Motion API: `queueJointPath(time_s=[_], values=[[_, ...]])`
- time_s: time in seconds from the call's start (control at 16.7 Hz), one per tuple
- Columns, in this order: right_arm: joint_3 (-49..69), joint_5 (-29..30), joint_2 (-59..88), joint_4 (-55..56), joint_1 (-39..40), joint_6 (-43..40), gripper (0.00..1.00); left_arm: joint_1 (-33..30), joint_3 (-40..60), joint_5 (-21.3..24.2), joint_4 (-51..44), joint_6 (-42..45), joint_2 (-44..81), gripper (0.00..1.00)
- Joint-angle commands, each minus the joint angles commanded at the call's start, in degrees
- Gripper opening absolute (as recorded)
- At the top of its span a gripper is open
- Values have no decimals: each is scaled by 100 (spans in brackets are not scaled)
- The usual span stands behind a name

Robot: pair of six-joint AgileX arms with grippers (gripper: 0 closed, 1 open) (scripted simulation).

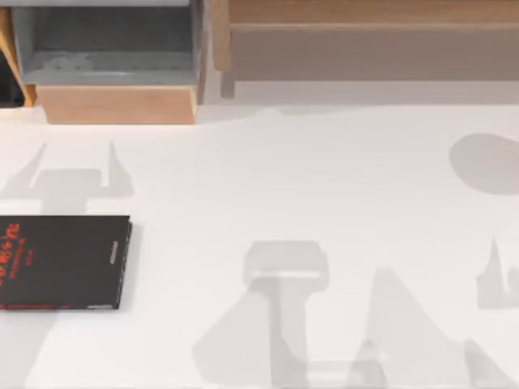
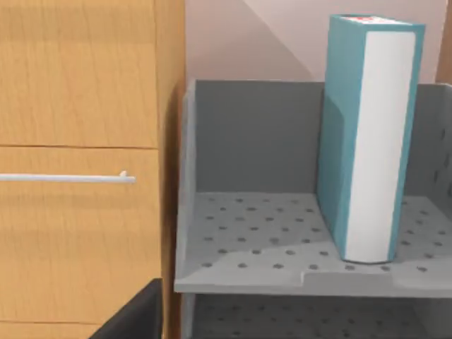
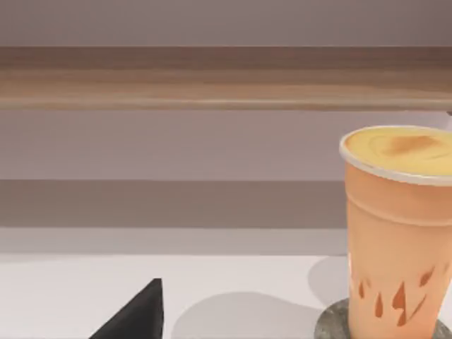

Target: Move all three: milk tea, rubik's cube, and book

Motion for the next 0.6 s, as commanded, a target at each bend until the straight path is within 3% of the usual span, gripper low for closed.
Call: queueJointPath(time_s=[0.36, 0.6], values=[[0, 0, 0, 0, 0, 0, 100, -416, 2157, -341, 1068, -48, 3865, 100], [0, 0, 0, 0, 0, 0, 100, -624, 3322, -522, 1686, -41, 5514, 100]])
